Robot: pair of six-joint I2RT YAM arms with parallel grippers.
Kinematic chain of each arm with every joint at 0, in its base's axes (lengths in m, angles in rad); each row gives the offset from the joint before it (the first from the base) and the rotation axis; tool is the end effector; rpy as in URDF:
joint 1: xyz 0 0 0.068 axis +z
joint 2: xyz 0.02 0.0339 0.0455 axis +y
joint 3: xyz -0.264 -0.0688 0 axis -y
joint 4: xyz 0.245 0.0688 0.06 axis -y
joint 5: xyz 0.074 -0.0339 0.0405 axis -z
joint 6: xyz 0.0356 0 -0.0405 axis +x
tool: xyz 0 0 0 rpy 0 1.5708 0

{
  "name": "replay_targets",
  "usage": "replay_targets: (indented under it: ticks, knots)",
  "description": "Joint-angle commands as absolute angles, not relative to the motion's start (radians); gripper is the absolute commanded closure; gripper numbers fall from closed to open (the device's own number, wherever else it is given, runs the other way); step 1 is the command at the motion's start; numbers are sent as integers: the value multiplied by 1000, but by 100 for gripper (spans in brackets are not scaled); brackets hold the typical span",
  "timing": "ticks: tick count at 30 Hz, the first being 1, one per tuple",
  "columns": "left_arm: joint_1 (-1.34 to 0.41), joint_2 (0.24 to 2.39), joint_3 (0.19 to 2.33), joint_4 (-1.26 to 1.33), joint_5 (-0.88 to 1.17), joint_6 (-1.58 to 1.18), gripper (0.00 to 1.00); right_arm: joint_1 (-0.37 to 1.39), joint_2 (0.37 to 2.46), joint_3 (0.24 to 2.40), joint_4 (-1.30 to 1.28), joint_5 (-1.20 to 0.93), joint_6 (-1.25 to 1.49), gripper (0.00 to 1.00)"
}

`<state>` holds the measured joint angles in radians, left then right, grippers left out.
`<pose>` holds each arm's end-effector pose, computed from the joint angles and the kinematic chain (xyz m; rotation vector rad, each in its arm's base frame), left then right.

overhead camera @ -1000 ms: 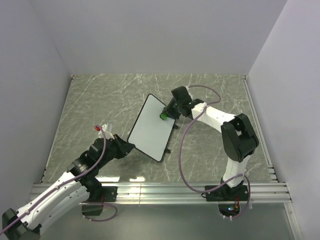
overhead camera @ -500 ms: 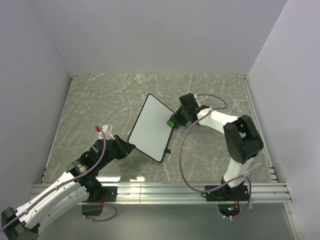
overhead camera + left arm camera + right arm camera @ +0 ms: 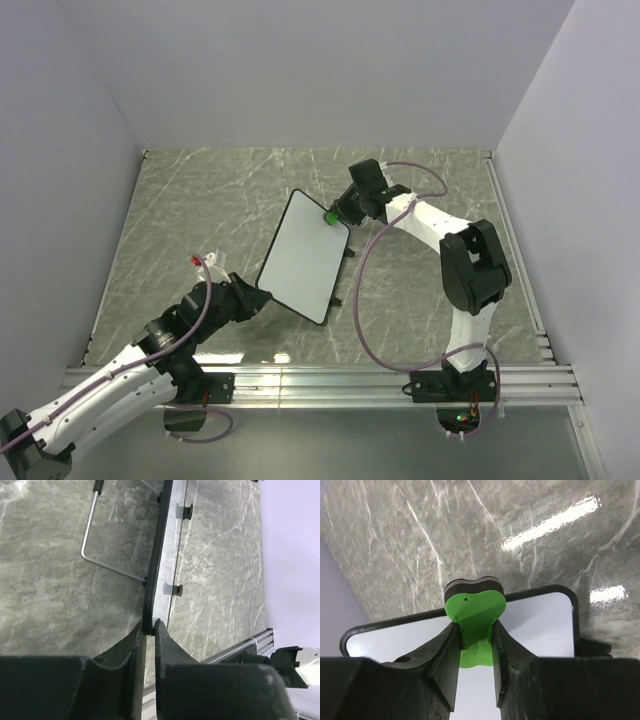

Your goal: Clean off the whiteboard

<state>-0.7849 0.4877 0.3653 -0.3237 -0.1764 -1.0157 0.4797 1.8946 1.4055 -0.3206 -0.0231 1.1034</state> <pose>0.1004 -0.0914 0.2198 -0.3655 2.1154 -0.9406 0.3758 0.1964 0.2223 0.7631 2.4052 0.7387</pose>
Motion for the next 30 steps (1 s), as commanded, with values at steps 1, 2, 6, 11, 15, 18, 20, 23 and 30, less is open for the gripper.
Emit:
replay_targets:
  ticks: [1,2,6,11,15,18,20,23,30]
  knots:
    - [-825,482,387,-428,-172,-1005,100,474,1907,1434,-357,-2,1104,100]
    - [-834,480,388,-431,-178,-1006,100,468,1896,1425,-362,-2,1101,100]
    - [-842,486,396,-439,-201,-1005,100,437,1818,1344,-373,52,1065,100]
    - [-841,564,440,-459,-225,-988,77,379,1634,1215,-472,139,1014,100]
    - [-841,655,503,-463,-227,-934,50,310,1519,1108,-544,189,970,93]
    - [-841,702,555,-477,-255,-888,39,270,1459,1011,-563,187,951,87]
    - [-841,710,597,-486,-285,-876,31,264,1447,941,-546,152,936,75]
    - [-841,727,664,-525,-307,-859,26,264,1469,876,-531,94,933,55]
    - [-841,744,863,-744,-448,-867,24,265,1499,870,-567,44,897,0]
